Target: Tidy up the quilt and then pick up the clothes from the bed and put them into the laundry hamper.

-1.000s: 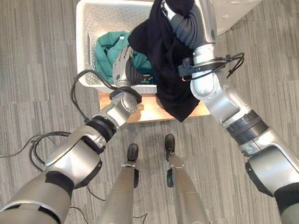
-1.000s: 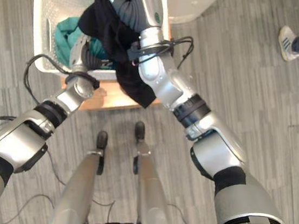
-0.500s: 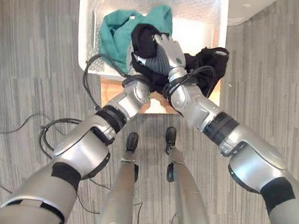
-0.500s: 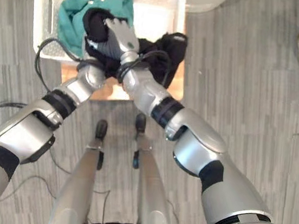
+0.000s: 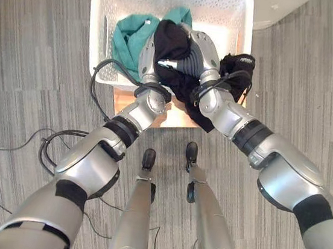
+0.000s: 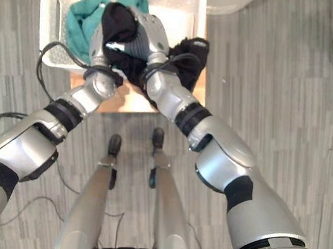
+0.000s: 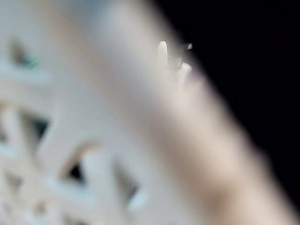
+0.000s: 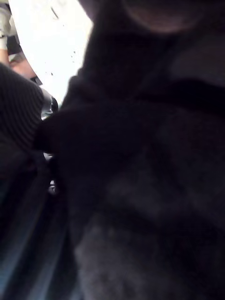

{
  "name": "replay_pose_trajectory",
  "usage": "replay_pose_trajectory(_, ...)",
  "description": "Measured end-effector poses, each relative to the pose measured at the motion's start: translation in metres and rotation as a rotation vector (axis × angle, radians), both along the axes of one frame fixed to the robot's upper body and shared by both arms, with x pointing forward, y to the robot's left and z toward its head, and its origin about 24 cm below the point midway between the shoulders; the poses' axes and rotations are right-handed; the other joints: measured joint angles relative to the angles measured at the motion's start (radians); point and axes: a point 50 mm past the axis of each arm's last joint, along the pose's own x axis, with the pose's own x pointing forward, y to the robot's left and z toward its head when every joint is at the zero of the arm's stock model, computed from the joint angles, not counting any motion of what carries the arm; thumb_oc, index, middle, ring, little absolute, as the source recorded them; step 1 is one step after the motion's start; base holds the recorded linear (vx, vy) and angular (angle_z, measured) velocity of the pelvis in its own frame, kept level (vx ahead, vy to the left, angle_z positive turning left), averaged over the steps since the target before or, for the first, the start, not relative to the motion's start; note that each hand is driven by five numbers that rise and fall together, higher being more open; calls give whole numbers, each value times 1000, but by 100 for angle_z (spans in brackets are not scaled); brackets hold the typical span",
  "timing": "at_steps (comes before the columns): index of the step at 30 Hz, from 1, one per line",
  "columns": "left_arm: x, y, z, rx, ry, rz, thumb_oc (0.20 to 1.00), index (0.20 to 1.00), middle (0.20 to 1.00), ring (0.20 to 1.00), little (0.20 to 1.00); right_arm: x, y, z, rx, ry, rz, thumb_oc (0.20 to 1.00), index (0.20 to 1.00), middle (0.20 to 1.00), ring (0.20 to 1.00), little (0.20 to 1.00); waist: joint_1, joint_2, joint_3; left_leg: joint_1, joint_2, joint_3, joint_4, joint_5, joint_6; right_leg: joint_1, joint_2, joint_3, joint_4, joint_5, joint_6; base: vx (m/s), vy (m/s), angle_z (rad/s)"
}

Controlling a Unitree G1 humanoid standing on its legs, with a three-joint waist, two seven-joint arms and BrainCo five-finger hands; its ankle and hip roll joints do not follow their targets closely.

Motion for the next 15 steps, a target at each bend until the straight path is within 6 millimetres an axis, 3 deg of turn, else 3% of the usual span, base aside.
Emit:
replay_pose_trajectory(4,-9,11,20,-129,-90,-35,1000,1000,1000,1000,1000,-3,-13,16,124,-32,34,1000,1000,1000,1000,1000,4,2,1,86,1,15,-26,-4,5,82,-3,10,-24,-3,3,18,5,-5)
replay_pose_trajectory(9,-28,43,43,-297,-228,-28,1000,1000,1000,1000,1000,-15,-25,30,195,-83,66,1000,1000,1000,1000,1000,7,11,2,167,6,19,-44,-6,7,169,0,15,-57,-2,7,6,-12,-5)
replay_pose_trajectory(15,-43,47,69,-334,-338,-51,1000,1000,1000,1000,1000,-29,-28,39,199,-117,115,1000,1000,1000,1000,1000,15,44,3,276,4,25,-95,0,9,272,-4,25,-111,-2,6,13,32,-5)
